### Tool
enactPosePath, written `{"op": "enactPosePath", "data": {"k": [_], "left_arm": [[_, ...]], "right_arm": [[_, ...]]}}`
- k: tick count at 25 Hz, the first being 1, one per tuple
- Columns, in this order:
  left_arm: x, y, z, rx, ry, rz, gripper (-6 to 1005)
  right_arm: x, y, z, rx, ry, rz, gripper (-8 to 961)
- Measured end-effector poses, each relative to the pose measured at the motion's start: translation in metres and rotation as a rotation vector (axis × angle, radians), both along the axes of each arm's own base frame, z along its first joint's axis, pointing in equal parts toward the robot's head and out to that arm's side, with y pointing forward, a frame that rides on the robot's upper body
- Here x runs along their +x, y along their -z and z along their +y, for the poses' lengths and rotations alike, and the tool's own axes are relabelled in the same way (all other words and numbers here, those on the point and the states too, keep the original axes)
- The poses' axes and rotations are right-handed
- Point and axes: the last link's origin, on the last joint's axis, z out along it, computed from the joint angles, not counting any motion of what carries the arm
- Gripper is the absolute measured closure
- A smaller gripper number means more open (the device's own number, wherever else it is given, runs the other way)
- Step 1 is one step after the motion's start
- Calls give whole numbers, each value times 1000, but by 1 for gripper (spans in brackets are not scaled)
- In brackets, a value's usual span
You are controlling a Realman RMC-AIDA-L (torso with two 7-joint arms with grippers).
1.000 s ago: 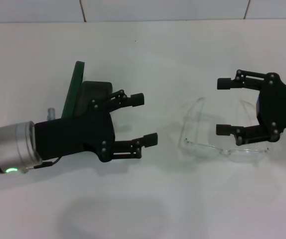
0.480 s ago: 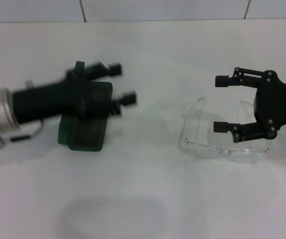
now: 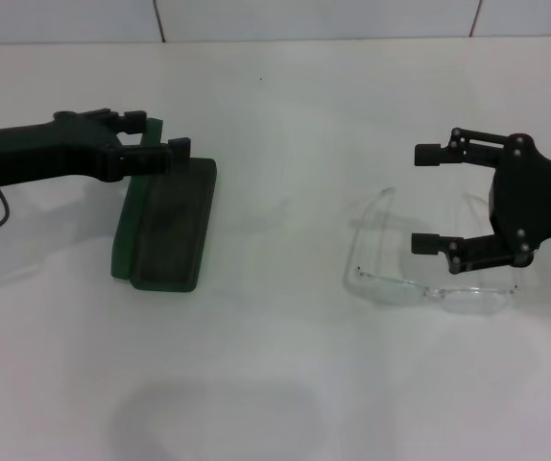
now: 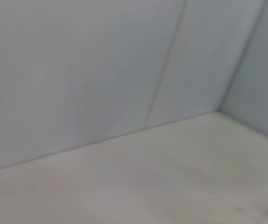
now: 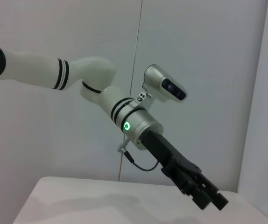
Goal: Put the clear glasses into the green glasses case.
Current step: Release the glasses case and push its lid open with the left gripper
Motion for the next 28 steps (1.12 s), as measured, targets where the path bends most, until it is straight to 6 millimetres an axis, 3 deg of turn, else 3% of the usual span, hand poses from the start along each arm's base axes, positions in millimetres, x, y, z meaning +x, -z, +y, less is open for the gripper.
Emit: {"op": "enactPosePath", "data": {"k": [11, 28], "left_arm": [[-19, 11, 11, -2, -193, 148, 148], [-15, 27, 19, -48, -228, 244, 198]], "right_arm": [[-1, 2, -1, -4, -10, -3, 81], [-10, 10, 6, -24, -49, -52, 81]]}}
